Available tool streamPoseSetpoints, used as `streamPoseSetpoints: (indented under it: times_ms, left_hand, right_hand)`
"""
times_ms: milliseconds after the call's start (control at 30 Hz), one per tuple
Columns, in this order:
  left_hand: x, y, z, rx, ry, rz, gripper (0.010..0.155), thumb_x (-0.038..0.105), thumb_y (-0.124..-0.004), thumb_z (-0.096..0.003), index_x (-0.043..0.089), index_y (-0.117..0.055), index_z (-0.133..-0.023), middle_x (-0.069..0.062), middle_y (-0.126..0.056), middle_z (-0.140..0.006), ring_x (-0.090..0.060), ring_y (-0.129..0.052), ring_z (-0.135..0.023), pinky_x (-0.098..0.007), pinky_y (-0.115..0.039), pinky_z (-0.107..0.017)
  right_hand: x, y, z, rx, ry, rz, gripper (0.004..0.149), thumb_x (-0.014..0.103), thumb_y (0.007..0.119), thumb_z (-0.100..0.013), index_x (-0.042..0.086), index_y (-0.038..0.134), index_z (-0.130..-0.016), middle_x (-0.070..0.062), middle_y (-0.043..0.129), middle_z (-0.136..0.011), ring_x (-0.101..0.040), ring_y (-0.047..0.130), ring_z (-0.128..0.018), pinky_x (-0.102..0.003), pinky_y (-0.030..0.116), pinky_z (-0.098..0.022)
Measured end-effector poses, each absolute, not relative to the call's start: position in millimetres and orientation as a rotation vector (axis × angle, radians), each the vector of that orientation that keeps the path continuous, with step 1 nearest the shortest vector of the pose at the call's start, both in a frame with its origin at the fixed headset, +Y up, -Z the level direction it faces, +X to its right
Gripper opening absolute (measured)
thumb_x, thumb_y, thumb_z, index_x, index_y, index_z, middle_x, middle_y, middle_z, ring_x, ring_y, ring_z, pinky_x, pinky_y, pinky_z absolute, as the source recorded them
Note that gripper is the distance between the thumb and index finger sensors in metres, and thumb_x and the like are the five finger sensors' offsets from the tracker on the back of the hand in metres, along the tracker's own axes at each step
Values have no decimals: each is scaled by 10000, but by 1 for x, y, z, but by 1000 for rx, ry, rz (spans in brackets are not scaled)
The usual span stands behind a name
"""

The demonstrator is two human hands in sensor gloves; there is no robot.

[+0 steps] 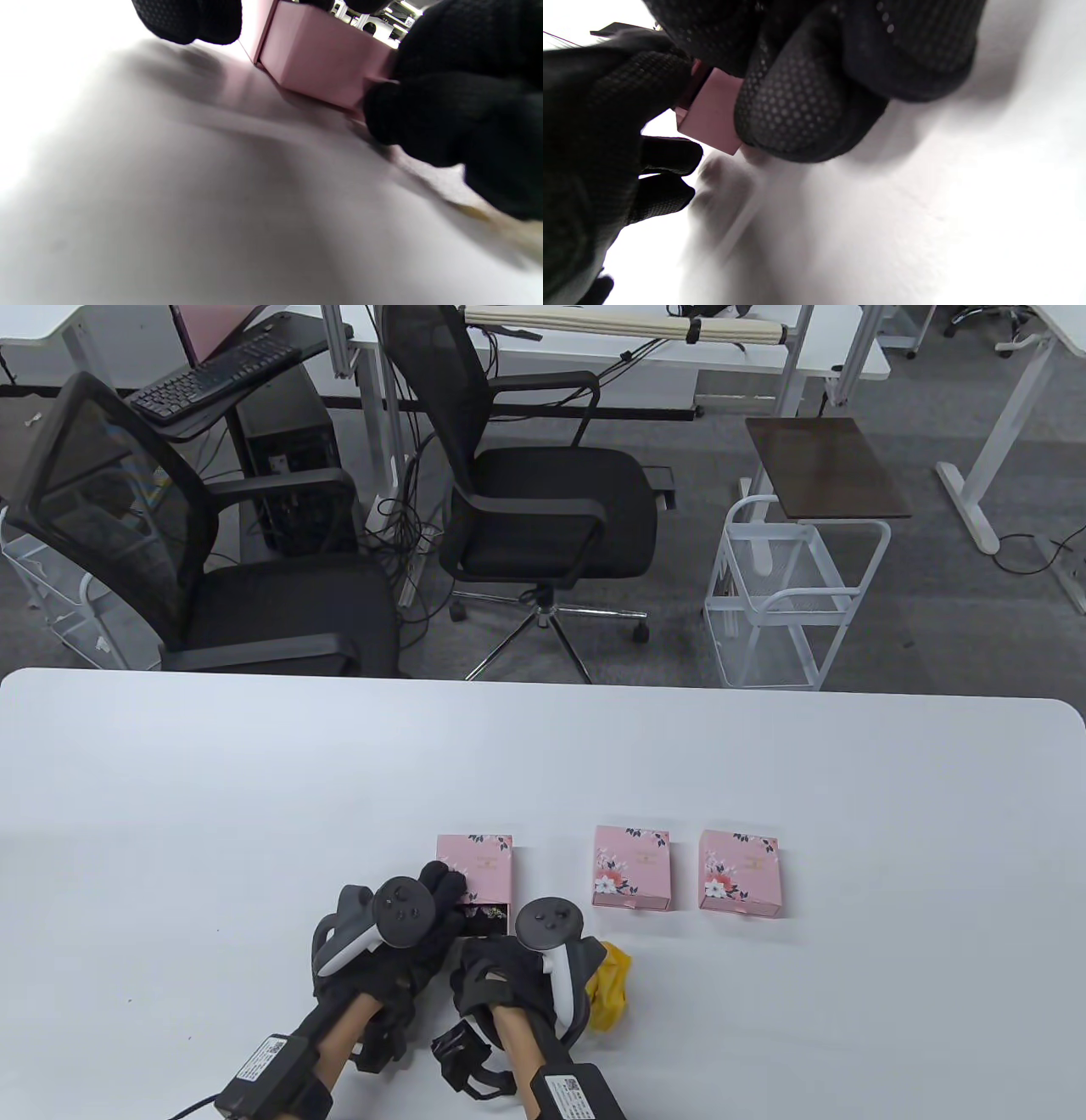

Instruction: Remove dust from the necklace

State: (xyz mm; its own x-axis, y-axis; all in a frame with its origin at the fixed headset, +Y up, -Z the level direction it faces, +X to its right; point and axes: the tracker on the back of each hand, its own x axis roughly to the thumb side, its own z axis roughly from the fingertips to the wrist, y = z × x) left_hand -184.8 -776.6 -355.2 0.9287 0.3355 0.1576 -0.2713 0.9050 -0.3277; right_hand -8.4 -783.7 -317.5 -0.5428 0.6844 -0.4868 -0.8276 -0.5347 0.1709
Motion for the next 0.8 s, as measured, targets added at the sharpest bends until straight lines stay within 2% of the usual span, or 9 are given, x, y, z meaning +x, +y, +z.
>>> streamPoseSetpoints:
  times_ms: [567, 800]
  left_hand:
    - [-185, -777, -355, -313, -218, 316, 570, 474, -503, -645, 350, -324, -1171, 80, -207, -1256, -329, -554, -1009, -508, -605, -736]
    - [-186, -779, -355, -306, -221, 324, 572, 475, -502, -643, 352, -317, -1170, 83, -203, -1255, -330, -562, -1004, -507, -608, -733]
  right_hand:
    - [-4, -784, -280, -359, 619, 2102, 383, 303, 753, -667, -17, 829, -863, -121, 1005, -612, -250, 1050, -363, -363, 899, -299]
    - [-5, -784, -278, -331, 638, 2094, 404, 312, 727, -676, -27, 810, -878, -138, 996, -640, -279, 1047, -391, -381, 896, -319]
